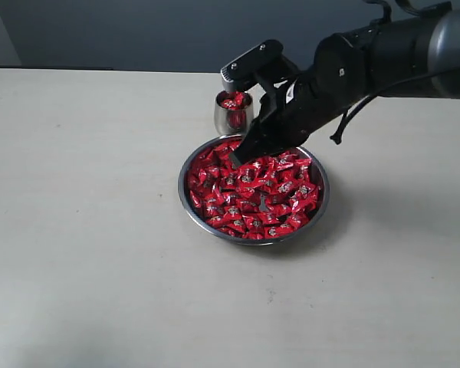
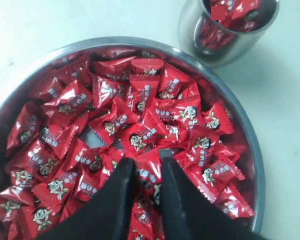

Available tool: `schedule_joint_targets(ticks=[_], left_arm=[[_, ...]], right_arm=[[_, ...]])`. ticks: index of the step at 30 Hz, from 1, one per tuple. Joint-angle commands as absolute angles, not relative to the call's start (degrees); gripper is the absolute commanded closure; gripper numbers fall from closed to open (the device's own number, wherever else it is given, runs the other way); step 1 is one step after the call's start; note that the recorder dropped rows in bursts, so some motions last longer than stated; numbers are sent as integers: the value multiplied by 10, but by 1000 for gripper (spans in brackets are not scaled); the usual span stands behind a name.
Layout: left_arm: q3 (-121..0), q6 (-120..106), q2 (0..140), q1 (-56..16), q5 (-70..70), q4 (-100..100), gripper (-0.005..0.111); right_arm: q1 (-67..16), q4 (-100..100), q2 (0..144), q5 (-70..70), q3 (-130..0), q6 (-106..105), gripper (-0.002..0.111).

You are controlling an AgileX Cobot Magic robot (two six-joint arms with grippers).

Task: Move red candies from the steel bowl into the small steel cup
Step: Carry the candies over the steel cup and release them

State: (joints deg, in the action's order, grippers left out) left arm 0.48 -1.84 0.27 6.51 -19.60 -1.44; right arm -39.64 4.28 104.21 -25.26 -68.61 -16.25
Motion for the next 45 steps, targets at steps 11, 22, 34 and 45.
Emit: schedule_joint_targets(ticks=[11, 22, 34, 45], left_arm=[[0, -17, 0, 62, -193, -16, 106], [0, -17, 0, 62, -193, -16, 106], [0, -17, 0, 62, -193, -16, 106], [0, -17, 0, 62, -193, -16, 106]], right_arm=[[-394, 59, 1080, -237, -825, -165, 108], [-337, 99, 1298, -374, -1096, -165, 108], [-336, 106, 1356, -341, -1133, -165, 108], [-330, 93, 1356, -372, -1133, -165, 78]])
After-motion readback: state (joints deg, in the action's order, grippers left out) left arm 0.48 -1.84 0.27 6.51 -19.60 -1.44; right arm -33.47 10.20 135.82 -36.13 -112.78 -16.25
